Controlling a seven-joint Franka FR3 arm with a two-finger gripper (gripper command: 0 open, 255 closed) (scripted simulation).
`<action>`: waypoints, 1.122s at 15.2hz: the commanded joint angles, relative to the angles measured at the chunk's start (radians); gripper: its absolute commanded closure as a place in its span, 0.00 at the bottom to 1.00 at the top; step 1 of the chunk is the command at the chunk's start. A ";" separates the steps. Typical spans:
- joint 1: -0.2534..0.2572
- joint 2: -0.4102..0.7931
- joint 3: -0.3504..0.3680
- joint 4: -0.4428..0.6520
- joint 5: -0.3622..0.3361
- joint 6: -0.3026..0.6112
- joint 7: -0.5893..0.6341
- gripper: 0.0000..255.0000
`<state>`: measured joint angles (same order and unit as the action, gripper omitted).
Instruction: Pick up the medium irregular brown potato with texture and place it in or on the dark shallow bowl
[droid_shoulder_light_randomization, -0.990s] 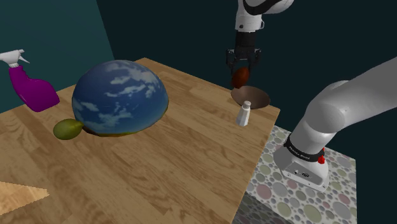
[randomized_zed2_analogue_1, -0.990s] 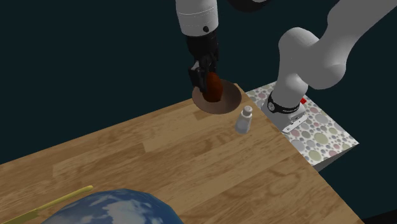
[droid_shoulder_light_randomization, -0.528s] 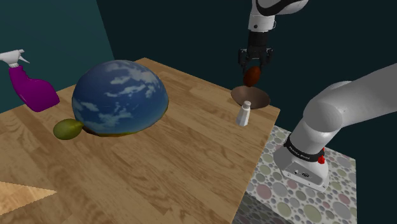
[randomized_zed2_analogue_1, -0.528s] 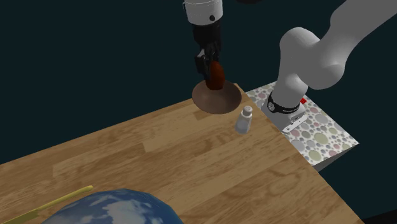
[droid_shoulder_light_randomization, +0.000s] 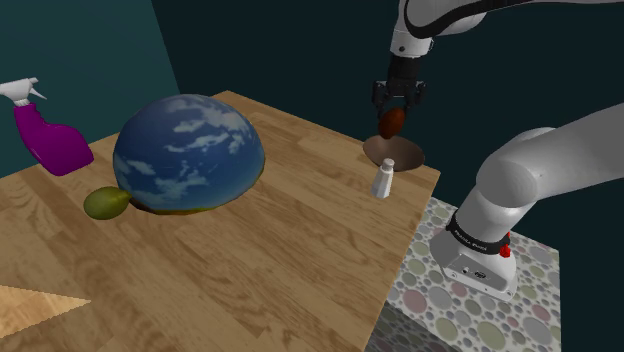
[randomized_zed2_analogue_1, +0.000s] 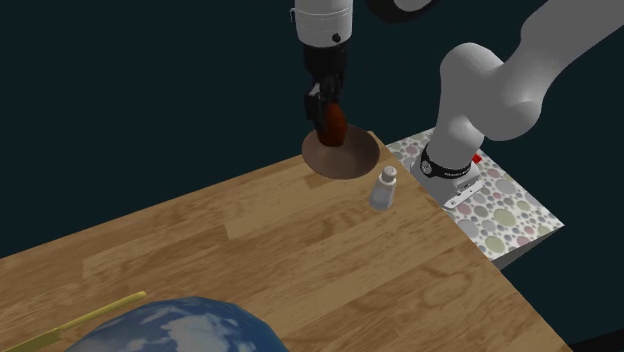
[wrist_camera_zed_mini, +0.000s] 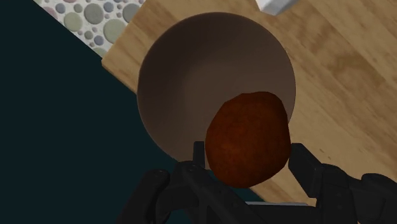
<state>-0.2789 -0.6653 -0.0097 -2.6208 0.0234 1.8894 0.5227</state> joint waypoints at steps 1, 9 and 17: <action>-0.019 0.084 -0.025 -0.040 -0.004 0.026 -0.011 1.00; -0.024 0.108 -0.021 -0.076 0.000 0.086 -0.015 1.00; -0.013 0.105 0.003 -0.099 0.015 0.107 0.006 0.00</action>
<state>-0.2867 -0.5775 0.0006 -2.7145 0.0372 1.9982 0.5289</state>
